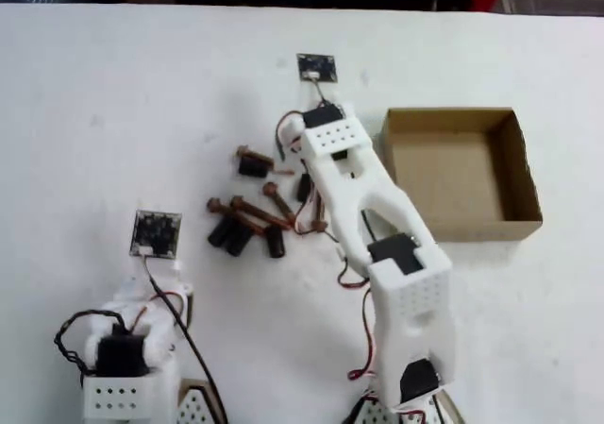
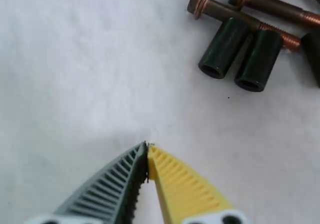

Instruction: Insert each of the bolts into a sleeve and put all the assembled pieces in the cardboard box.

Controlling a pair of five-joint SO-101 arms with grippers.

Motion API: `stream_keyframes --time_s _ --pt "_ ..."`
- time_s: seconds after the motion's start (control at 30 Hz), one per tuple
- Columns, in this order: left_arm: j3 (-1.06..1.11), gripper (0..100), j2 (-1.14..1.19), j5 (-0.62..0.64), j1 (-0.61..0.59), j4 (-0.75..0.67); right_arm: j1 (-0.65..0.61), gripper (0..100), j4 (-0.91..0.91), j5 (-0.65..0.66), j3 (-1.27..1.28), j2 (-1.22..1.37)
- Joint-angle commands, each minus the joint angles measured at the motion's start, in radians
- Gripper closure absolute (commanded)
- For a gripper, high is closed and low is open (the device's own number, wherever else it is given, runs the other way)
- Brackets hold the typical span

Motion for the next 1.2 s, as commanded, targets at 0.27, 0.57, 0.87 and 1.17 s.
stream_keyframes --time_s 0.27,0.57,0.87,1.17 --pt "-0.003 98 -0.007 -0.008 0.001 -0.011 -0.002 89.7 0.028 -0.127 -0.123 0.128" --pt "-0.003 98 -0.007 -0.008 0.001 -0.011 -0.027 89.7 0.087 -0.209 -0.123 0.137" --pt "-0.003 98 -0.007 -0.008 0.001 -0.011 -0.027 89.8 0.137 -0.209 -0.126 0.088" --pt "-0.003 98 -0.007 -0.008 0.001 -0.011 0.027 97.1 0.154 -0.198 -0.121 -0.039"
